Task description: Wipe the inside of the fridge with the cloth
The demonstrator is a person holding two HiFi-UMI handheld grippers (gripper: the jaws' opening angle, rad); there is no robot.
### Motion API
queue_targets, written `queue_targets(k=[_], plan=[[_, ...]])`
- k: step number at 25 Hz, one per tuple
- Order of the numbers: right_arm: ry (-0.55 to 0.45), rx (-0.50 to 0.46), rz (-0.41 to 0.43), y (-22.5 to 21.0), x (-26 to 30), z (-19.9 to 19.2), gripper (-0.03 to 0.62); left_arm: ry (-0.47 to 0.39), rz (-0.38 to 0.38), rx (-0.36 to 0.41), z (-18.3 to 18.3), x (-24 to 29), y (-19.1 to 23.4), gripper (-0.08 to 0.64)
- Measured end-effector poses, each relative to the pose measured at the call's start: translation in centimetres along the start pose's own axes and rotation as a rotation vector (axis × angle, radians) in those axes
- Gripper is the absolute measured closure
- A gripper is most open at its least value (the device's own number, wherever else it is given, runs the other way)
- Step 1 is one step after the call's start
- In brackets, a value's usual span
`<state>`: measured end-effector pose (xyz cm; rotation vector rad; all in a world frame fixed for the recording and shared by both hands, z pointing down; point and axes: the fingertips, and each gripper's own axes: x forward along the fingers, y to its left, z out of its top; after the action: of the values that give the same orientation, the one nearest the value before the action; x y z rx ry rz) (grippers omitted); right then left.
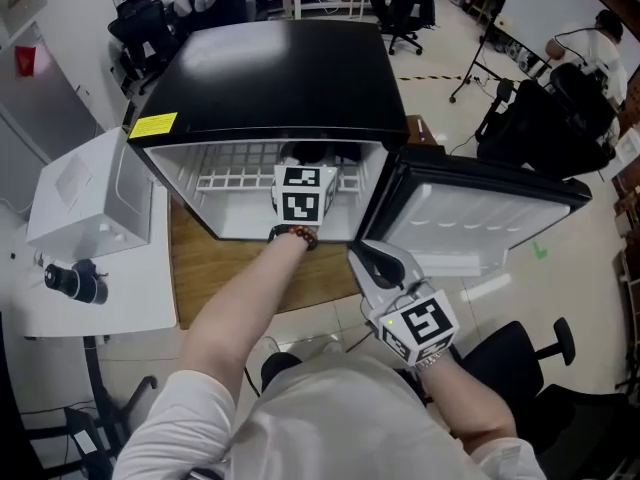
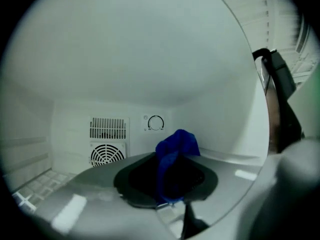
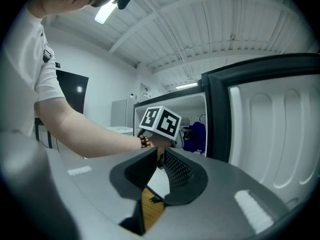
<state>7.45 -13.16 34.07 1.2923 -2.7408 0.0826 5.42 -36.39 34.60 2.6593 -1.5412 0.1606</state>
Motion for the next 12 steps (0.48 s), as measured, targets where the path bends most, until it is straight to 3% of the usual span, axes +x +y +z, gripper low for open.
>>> queue_targets(k=[12], plan=[[0.018,0.0,0.04,2.0,1.9,-0.1,0.52,-0.072,-0.048,0.021,1.1,-9.2,0.0,0.469]])
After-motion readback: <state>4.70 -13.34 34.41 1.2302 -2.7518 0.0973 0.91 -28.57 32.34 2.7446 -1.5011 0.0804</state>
